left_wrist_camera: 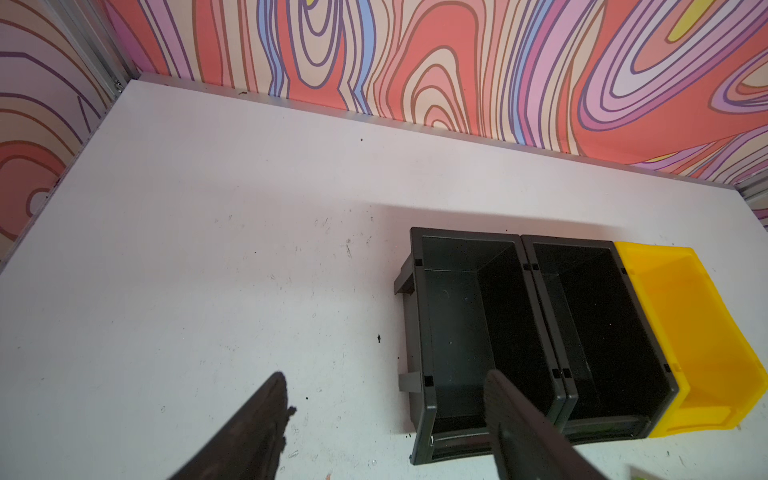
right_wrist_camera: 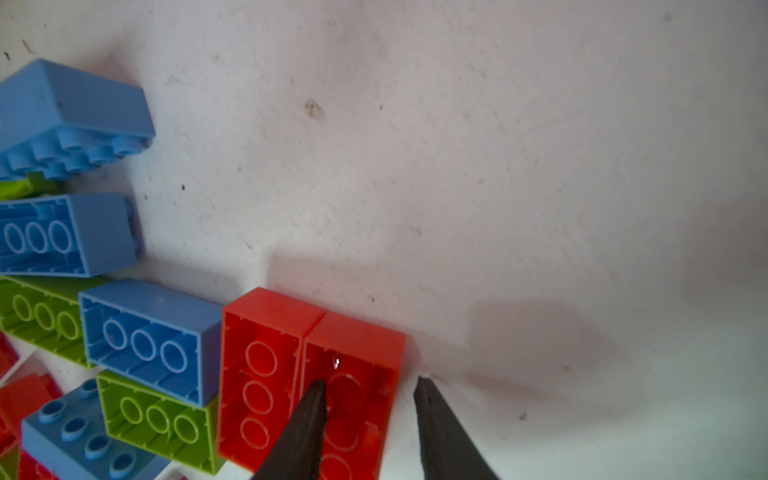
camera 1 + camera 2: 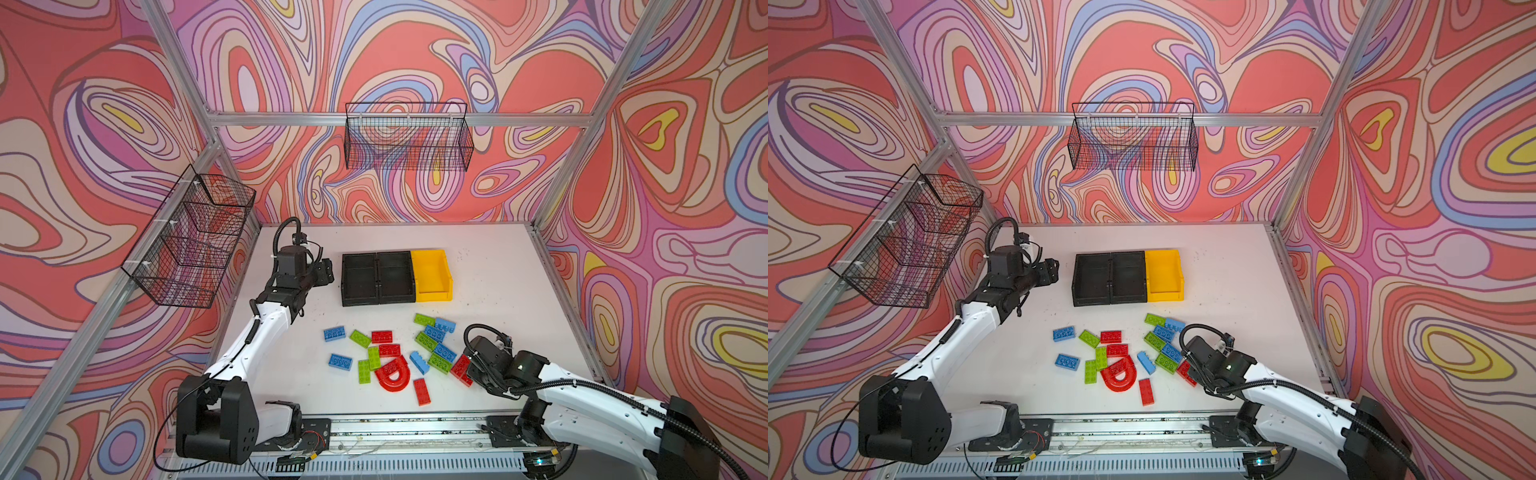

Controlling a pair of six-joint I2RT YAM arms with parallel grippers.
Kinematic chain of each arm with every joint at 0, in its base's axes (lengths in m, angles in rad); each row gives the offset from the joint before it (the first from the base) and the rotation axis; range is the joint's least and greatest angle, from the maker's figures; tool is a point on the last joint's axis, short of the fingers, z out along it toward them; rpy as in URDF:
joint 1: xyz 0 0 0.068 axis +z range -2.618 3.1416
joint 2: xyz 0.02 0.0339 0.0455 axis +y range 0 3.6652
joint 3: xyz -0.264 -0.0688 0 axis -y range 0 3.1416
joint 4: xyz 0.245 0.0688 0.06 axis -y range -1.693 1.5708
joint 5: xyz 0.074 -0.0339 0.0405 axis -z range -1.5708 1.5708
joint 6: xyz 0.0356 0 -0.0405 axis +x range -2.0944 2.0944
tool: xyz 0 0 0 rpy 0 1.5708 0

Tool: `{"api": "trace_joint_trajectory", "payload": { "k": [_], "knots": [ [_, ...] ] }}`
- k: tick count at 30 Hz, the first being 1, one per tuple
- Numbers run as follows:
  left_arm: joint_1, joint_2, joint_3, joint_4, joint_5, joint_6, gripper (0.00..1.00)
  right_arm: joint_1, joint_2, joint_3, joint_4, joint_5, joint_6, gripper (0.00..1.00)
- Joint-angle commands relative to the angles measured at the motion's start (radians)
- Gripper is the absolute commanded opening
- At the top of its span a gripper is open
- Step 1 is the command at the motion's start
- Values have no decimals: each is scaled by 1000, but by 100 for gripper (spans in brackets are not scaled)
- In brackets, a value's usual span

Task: Sort the legos into containers by color

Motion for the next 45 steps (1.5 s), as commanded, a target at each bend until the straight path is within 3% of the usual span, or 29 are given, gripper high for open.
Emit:
{"api": "trace_joint_trajectory", "payload": {
  "k": [1, 13, 17, 21, 25, 34, 37, 42, 45],
  "knots": [
    [7, 6, 5, -20, 13, -12, 77, 6, 16, -22, 1, 28, 43, 34],
    [7, 5, 3, -19, 19, -17, 76, 6, -63, 1, -90, 119, 134, 30],
    [7, 6, 3, -18, 20, -18, 76, 5, -76, 58, -116, 180, 114, 29],
    [7, 10, 5, -18, 20, -16, 76, -39, -21, 169, -95, 220, 14, 29],
    [6, 10, 6, -23, 16, -14, 76, -220, 118, 254, 20, 78, -199, 27],
    [6, -28, -4, -25, -29, 8, 76, -328, 331, 406, 196, 38, -482, 25],
    [6, -34, -5, -32, -34, 13, 76, -353, 383, 441, 152, 38, -523, 30],
    [7, -37, -8, -26, -25, 16, 76, -391, 348, 384, 93, 26, -509, 57],
    [7, -31, -5, -24, -14, 14, 76, -395, 359, 369, 50, 24, -533, 64]
  ]
}}
